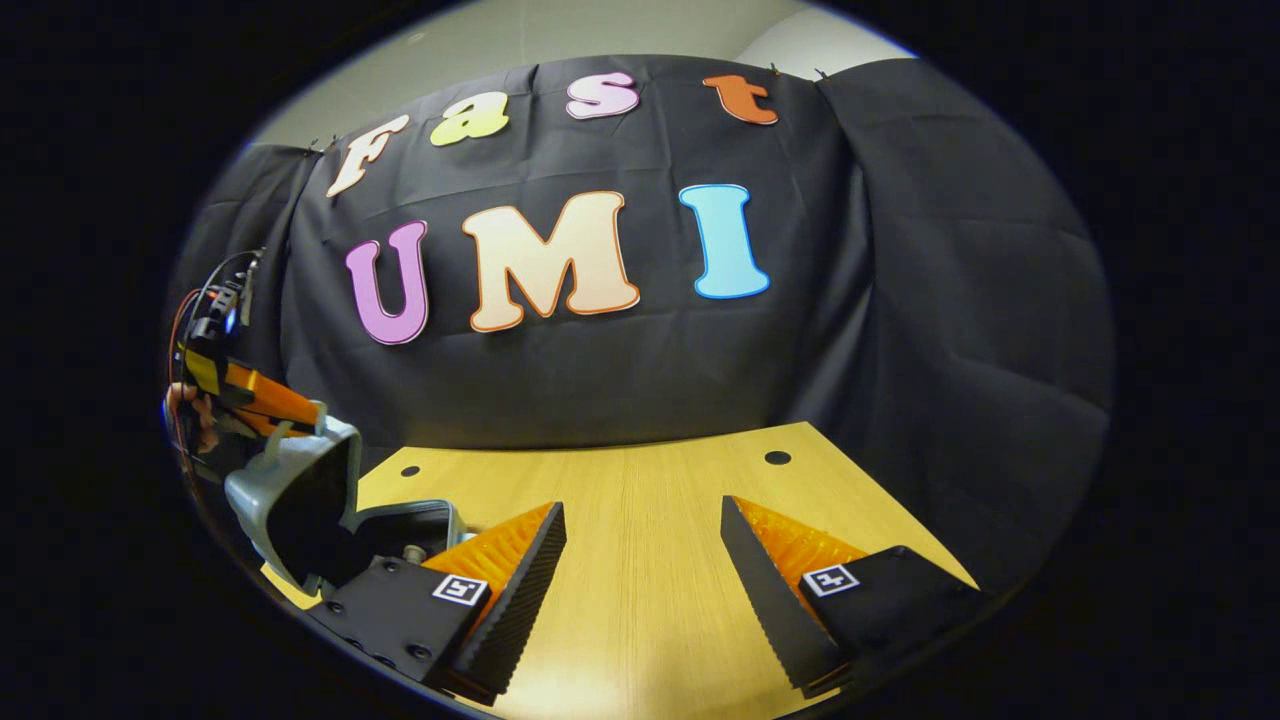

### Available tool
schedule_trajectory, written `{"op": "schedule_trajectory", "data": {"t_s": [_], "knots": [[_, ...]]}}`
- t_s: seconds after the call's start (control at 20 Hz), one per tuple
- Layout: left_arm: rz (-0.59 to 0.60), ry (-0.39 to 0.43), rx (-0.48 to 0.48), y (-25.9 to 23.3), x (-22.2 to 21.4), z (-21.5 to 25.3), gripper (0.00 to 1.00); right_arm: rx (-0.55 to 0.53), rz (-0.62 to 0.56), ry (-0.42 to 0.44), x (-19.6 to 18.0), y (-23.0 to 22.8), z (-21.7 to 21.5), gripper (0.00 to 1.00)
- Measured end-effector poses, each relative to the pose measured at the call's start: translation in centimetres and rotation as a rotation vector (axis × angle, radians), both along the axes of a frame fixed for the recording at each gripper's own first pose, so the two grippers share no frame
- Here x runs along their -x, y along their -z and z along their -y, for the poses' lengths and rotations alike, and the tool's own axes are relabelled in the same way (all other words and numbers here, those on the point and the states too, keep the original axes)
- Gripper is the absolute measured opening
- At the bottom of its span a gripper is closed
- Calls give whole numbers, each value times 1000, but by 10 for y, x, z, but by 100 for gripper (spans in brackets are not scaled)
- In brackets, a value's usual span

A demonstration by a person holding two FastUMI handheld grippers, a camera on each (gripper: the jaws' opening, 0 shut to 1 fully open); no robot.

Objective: First open the suitcase, pack the skin care products into it, and then close the suitcase.

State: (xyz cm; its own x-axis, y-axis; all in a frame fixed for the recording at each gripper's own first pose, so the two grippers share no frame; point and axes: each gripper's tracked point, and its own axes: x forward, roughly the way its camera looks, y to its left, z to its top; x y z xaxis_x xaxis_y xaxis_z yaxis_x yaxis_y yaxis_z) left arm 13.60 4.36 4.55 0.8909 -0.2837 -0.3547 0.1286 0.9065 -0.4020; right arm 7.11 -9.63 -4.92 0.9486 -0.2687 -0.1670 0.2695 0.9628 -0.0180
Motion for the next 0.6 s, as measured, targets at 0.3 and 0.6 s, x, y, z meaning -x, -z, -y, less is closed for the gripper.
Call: {"op": "schedule_trajectory", "data": {"t_s": [0.3, 0.6], "knots": [[-236, 27, -37, 106, -44, 51, 8, 15, -22, 6, 12, 1, 7, 98], [-340, -3, -199, 177, -57, 55, 8, 53, -43, 13, 32, 0, 18, 98]]}}
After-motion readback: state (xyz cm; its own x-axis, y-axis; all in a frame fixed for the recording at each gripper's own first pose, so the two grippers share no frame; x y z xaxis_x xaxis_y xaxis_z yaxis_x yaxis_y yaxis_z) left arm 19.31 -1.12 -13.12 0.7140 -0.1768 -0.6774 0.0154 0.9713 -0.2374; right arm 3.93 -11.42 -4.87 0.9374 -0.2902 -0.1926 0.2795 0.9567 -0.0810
